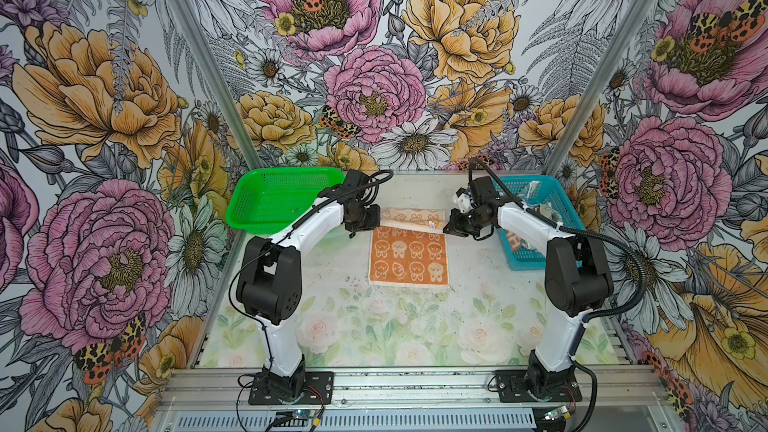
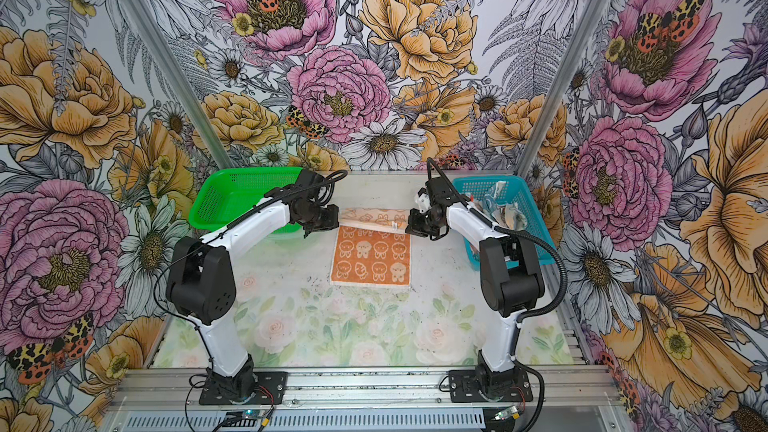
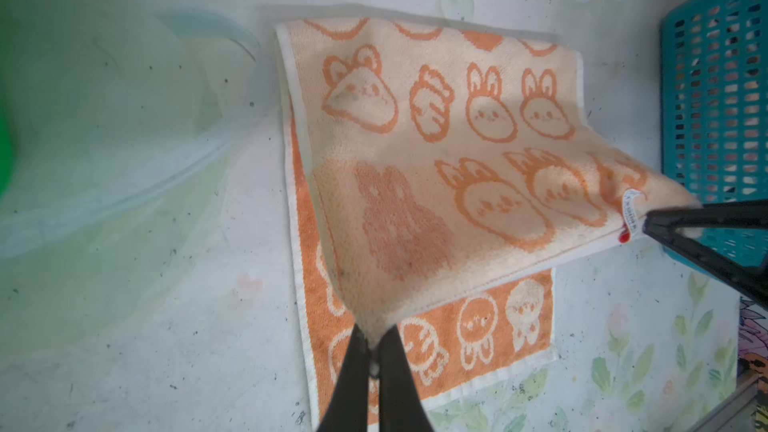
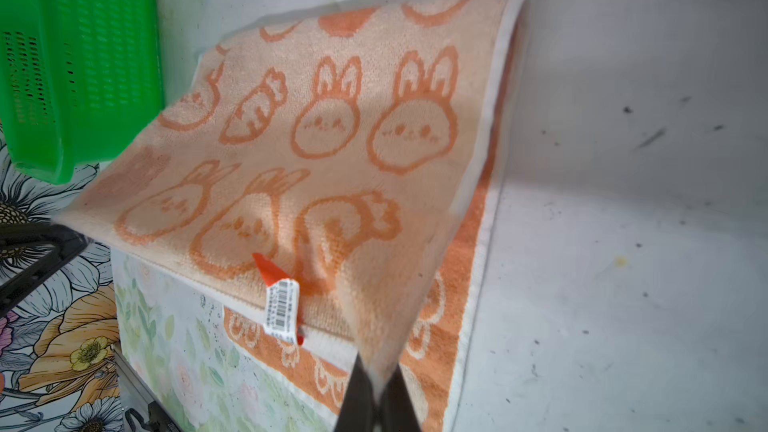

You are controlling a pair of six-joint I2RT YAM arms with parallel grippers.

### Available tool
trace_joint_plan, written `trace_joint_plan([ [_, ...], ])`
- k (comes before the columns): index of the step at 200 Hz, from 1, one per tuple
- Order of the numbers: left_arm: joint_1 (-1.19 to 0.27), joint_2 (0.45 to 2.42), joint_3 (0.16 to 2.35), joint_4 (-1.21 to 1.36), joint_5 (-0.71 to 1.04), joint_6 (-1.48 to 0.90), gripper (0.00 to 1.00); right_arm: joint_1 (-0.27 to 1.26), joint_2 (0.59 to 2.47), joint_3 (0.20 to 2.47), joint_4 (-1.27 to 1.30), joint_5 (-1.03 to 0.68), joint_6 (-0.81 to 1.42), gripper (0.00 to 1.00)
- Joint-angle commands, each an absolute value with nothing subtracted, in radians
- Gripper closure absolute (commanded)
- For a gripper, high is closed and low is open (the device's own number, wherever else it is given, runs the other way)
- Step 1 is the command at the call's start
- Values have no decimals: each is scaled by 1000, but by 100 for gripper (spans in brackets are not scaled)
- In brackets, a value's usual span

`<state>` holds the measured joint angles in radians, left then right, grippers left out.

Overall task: Fold and stack the towels
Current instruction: 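Lay the spread towel flat on the table with both grippers, then fold the held towel edge toward the robot with both grippers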

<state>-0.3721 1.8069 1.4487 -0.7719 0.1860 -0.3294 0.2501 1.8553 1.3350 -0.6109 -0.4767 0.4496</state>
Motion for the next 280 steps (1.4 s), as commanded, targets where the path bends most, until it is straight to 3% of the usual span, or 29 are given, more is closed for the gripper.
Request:
trace_joint_plan([
  [1, -340, 1712, 1334, -746, 28, -383, 100, 240, 1794, 1234, -592, -350, 475, 100],
  [97, -440, 1543, 989, -692, 63, -455, 100, 335, 1622, 937, -512, -255, 563, 100],
  [177, -476, 1659, 1009, -665, 39, -458, 100, 339, 1724, 916, -451, -281, 587, 100],
  [280, -469, 1539, 981, -763, 12, -448, 100, 374, 1506, 835, -481, -284, 611, 100],
])
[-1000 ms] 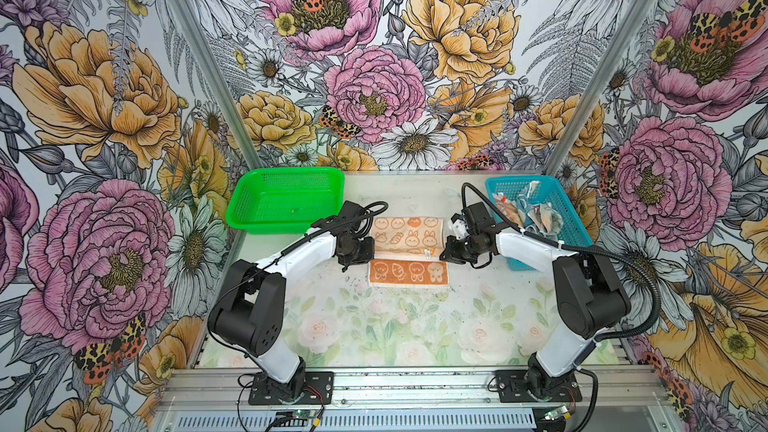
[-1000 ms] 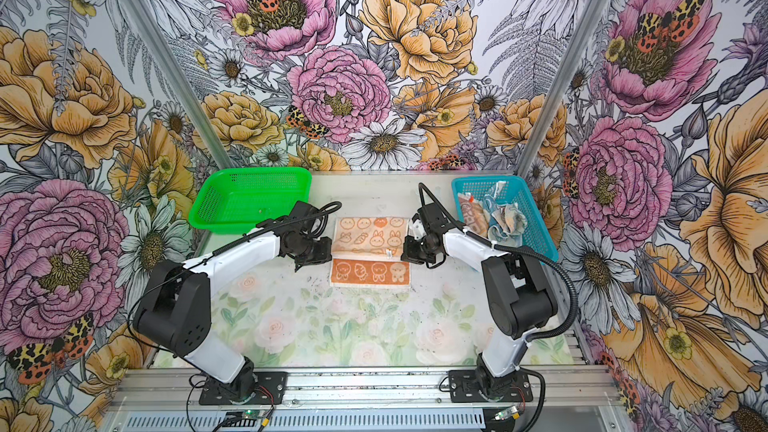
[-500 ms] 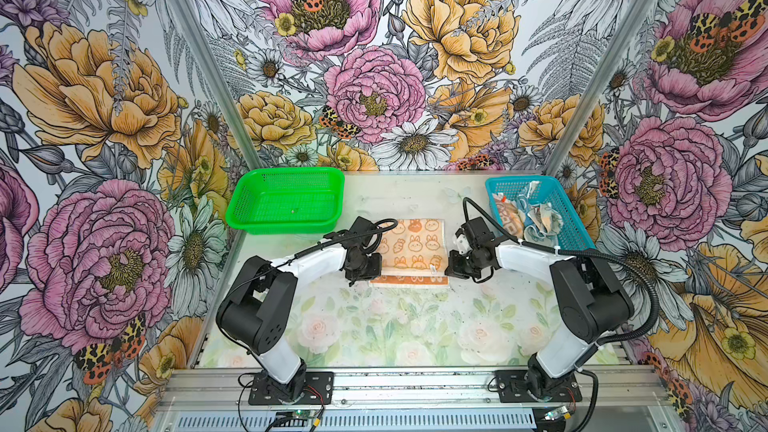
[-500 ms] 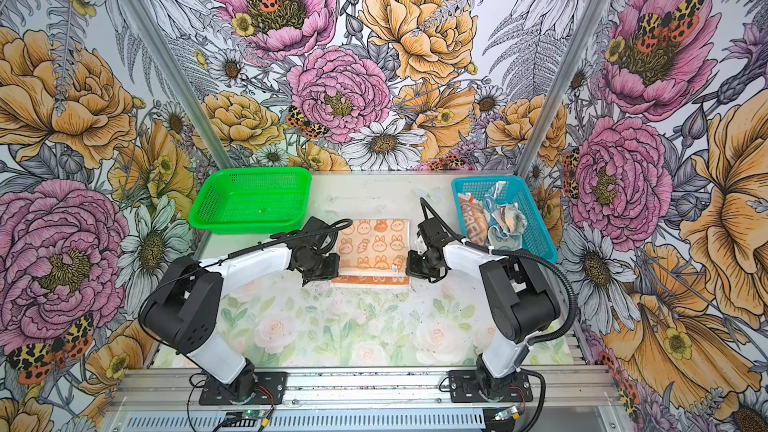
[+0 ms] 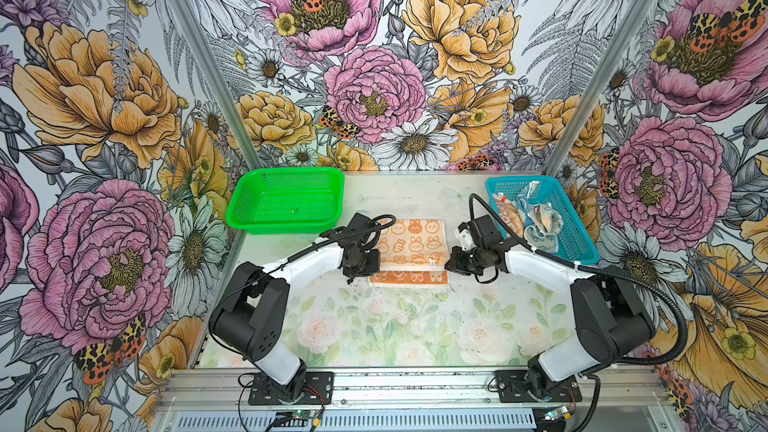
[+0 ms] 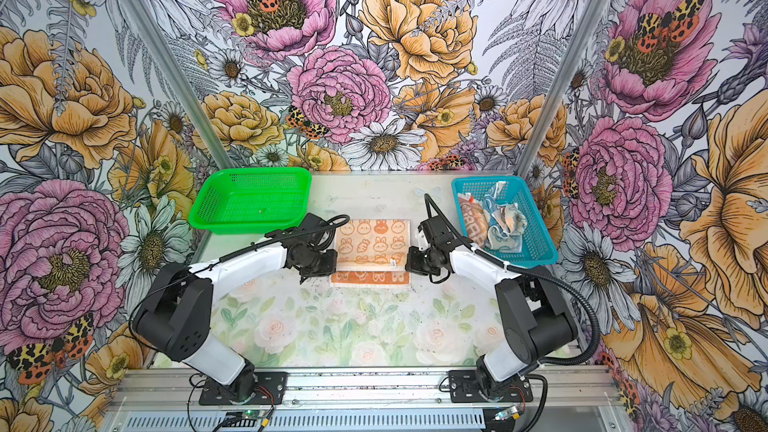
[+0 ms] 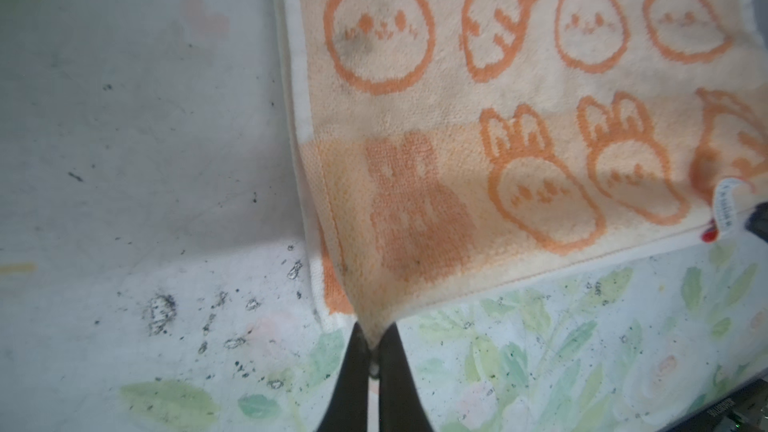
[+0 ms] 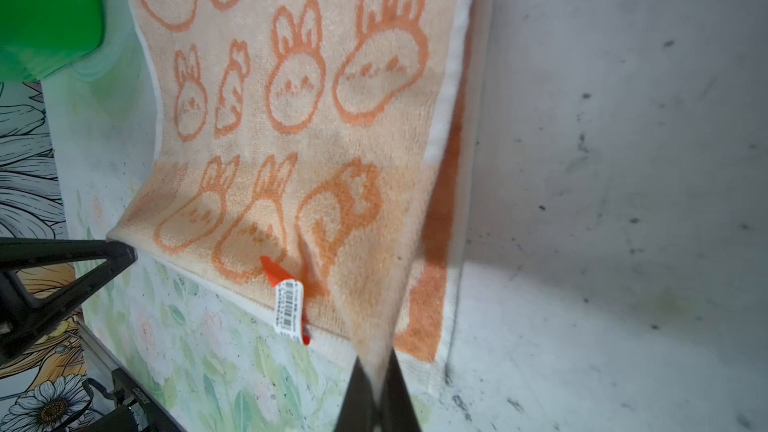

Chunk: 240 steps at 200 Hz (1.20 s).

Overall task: Fold and stack the towels
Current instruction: 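Fold the held towel edge toward the robot with both grippers, then open both grippers and release the folded towel edge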

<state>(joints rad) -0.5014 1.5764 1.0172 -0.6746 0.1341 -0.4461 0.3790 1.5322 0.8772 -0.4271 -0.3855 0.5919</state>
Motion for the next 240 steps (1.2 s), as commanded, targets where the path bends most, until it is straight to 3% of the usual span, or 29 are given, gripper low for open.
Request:
trace_joint_plan([
  [1, -469, 1539, 980, -763, 13, -449, 100, 376, 1506, 833, -481, -283, 612, 100],
  [138, -507, 1660, 919, -725, 36, -476, 100, 423, 1644, 759, -417, -243, 627, 100],
  [240, -521, 1610, 961, -784, 100, -473, 97, 423, 1570, 770, -420, -258, 620, 100],
])
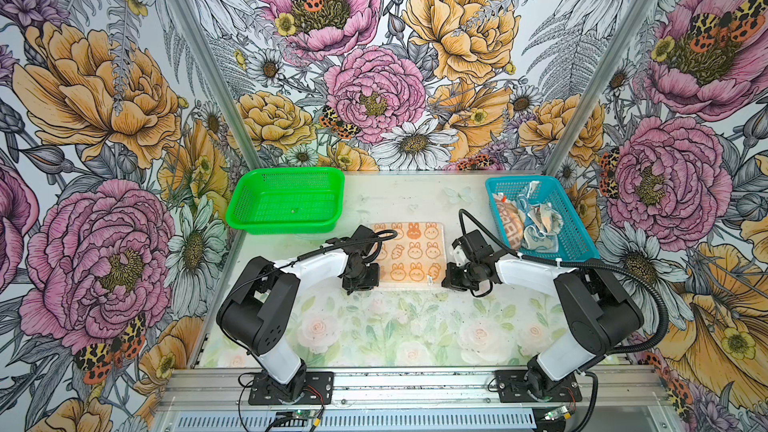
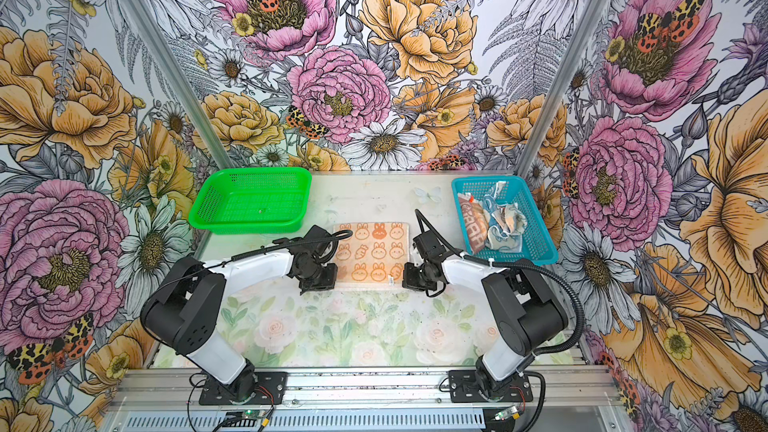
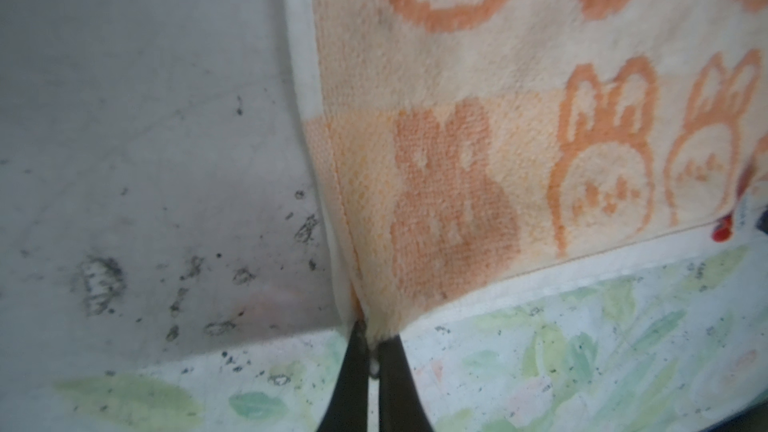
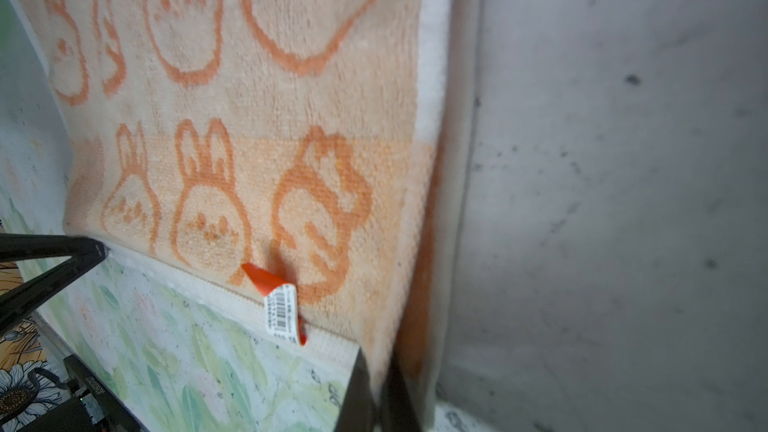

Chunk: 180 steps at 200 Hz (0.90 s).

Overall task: Fold and stack the towels
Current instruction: 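Open both grippers and release the folded towel edge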

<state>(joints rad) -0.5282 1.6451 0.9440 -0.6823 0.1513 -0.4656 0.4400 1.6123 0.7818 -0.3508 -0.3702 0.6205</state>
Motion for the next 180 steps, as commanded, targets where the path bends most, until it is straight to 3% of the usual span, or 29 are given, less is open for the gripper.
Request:
trace_joint_plan([
  [1, -521, 1608, 962, -785, 100, -473, 97, 423, 1567, 769, -420, -259, 620, 100],
  [75, -536, 1608, 943, -792, 129, -479, 97, 434, 1567, 740, -420, -274, 619, 100],
  [117, -555, 1603, 938, -792, 132, -482, 83, 448, 1611, 754, -421, -256, 612, 100],
  [150, -558, 1591, 946, -792, 137, -481, 56, 459, 1600, 763, -421, -255, 614, 83],
  [162, -557, 1579, 957, -793, 138, -479, 52, 462, 1585, 764, -422, -255, 615, 75],
  [180, -554, 1564, 1001, -810, 118, -476, 35, 467, 1548, 771, -430, -262, 618, 48],
])
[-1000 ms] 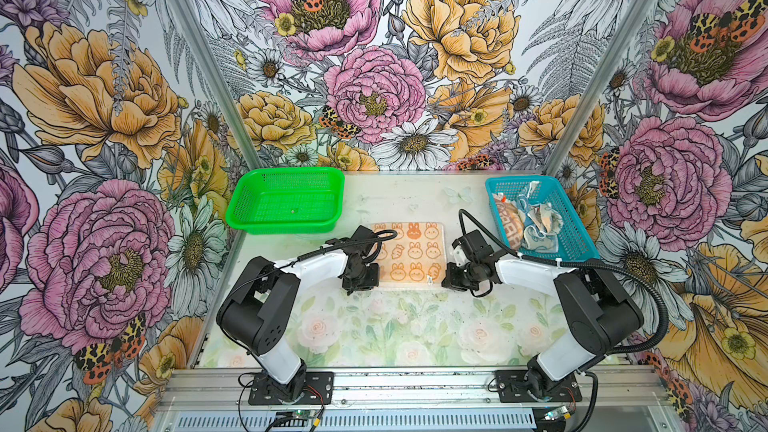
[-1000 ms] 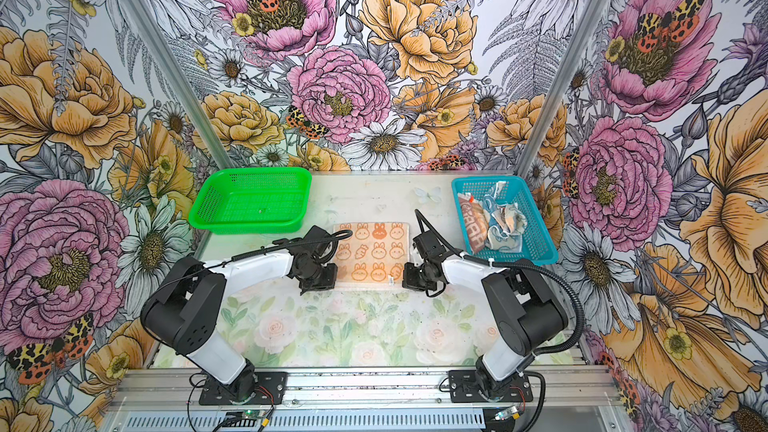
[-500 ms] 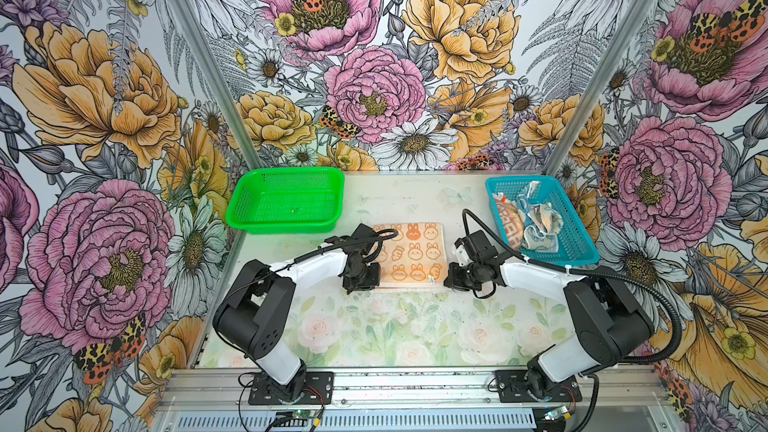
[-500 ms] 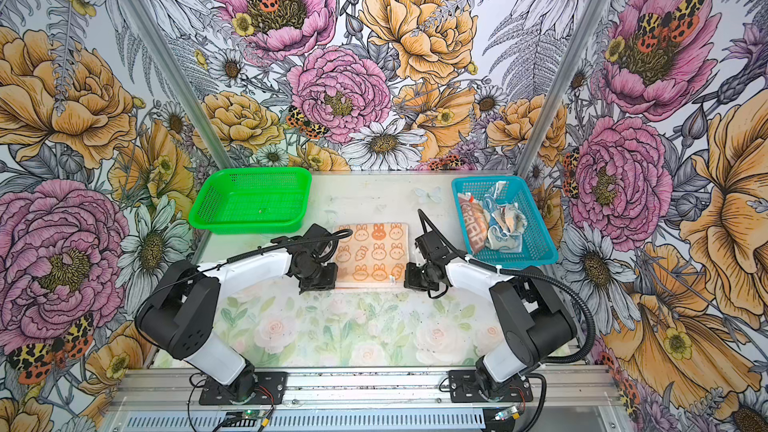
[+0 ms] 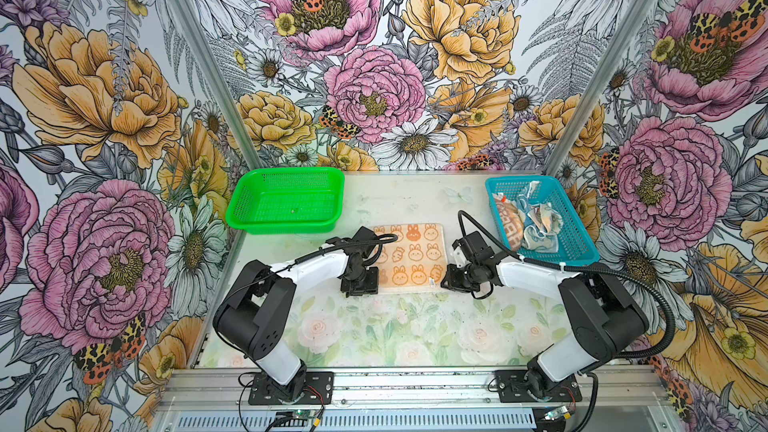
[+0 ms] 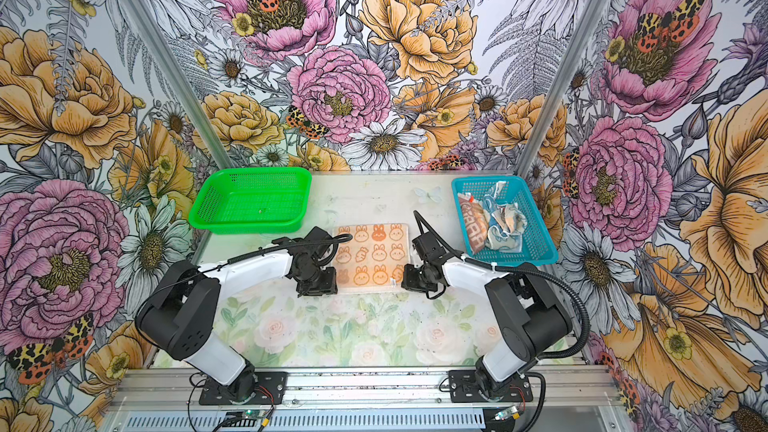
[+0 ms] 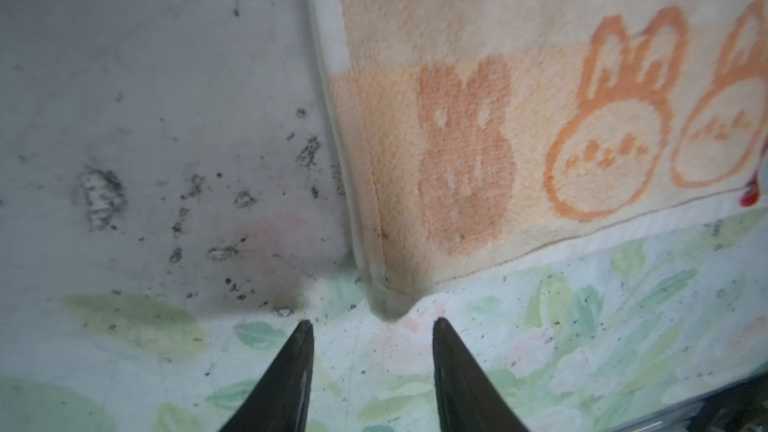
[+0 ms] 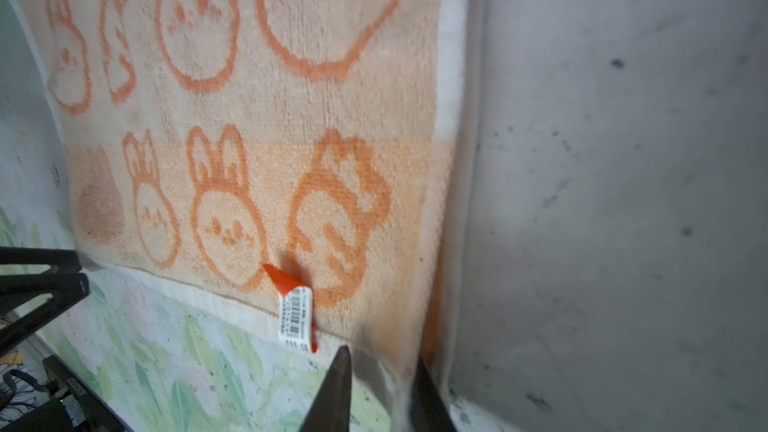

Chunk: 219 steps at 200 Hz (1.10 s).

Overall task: Fold and stack the towels
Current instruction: 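Open both grippers and release the folded towel edge, then move both grippers to the towel's far edge corners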

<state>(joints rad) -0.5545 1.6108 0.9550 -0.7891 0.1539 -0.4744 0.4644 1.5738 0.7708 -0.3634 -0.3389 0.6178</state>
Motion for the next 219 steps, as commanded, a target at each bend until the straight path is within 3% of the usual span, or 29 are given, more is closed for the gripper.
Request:
trace_joint_plan([
  [1, -555, 1564, 1004, -811, 117, -475, 34, 466, 1545, 771, -431, -262, 617, 47],
  [11, -546, 1558, 1040, -820, 120, -471, 26, 469, 1512, 780, -446, -258, 621, 35],
  [24, -528, 1545, 1095, -818, 129, -477, 3, 468, 1456, 796, -468, -240, 623, 19],
  [38, -511, 1540, 1170, -810, 145, -489, 1, 459, 1412, 838, -496, -233, 613, 1],
  [79, -435, 1588, 1279, -573, 321, -633, 1, 357, 1497, 1054, -494, -370, 614, 1],
  [164, -421, 1860, 1344, -388, 347, -725, 1, 282, 1970, 1387, -165, -631, 815, 1],
  [219, -375, 1983, 1340, -393, 327, -659, 1, 276, 2106, 1415, -104, -658, 815, 1],
])
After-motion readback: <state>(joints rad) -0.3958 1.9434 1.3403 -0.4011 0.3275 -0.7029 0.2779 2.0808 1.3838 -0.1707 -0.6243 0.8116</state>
